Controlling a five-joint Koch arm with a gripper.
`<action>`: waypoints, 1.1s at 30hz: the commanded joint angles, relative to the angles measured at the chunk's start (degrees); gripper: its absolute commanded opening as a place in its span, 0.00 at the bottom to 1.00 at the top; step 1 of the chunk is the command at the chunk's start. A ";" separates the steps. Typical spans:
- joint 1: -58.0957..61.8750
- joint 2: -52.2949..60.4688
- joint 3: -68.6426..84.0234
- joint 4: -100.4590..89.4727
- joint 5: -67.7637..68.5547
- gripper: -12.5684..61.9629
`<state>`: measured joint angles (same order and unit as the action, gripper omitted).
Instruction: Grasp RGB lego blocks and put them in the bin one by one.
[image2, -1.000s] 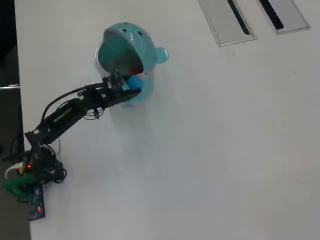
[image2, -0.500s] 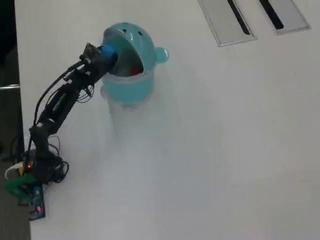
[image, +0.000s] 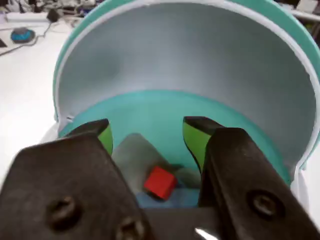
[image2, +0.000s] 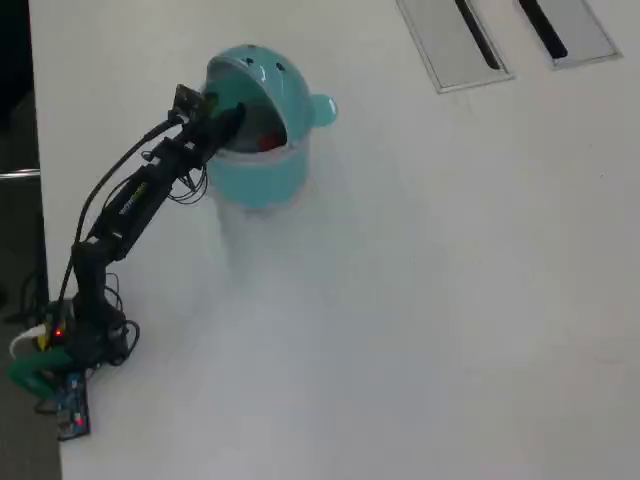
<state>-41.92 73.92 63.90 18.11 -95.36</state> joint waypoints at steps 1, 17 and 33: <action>0.88 3.52 -3.34 -3.16 -0.09 0.53; 0.53 22.76 5.01 9.67 4.66 0.55; 1.32 49.39 30.15 8.44 15.91 0.55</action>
<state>-41.04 120.06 95.89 27.95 -81.30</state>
